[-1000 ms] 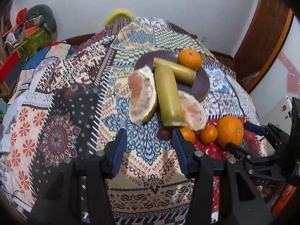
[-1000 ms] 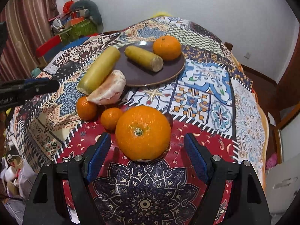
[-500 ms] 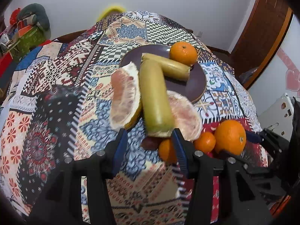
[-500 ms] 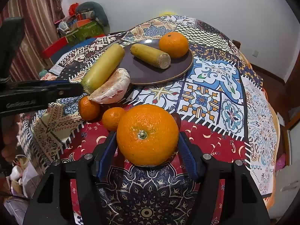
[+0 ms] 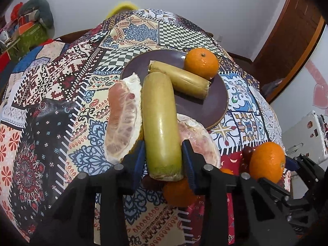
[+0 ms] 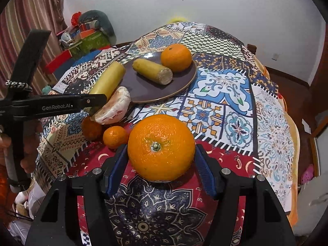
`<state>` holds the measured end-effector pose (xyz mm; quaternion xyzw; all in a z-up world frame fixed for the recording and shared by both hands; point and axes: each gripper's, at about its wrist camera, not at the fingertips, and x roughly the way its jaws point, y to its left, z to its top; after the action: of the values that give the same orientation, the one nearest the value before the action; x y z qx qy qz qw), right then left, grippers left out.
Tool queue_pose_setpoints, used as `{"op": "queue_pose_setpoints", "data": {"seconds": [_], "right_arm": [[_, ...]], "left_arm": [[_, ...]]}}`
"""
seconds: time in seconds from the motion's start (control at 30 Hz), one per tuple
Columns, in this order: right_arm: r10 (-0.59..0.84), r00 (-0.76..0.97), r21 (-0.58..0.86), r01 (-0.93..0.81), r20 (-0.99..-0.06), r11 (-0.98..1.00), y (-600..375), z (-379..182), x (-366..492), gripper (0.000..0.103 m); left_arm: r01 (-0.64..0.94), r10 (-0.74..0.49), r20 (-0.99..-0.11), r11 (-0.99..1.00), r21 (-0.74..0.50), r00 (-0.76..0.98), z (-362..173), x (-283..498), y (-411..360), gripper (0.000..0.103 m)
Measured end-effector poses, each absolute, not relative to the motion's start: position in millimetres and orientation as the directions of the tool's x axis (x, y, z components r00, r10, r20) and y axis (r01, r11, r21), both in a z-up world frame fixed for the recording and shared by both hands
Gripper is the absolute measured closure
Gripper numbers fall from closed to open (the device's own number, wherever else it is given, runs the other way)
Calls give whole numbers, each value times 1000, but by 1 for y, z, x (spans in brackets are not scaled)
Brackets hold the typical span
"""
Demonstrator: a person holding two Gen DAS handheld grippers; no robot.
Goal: Organize fruits
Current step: 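Grasp the second gourd with the left tool while the right tool grasps another orange, then carry the gourd with the left tool while the right tool carries the orange to the plate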
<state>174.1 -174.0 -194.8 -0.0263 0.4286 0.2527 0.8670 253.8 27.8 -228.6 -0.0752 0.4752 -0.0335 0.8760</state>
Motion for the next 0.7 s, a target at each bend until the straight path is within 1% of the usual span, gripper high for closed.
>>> {"op": "queue_pose_setpoints", "data": {"seconds": [0.3,0.53,0.7], "right_arm": [[409,529,161,-451,-744,878,-179,-187,172,42],[415,530,171,-449,-740,877,-179,-185,172,42],[412,530,167,-449,-741,878,-180,-184,172,42]], "left_arm": [[46,-128,-814,991,-124,566,-211,224,34,68],[77,-113,-860,993,-86,499,-226,207,36,68],[61,-110,-849,994,-92,518,-221,213,37,68]]}}
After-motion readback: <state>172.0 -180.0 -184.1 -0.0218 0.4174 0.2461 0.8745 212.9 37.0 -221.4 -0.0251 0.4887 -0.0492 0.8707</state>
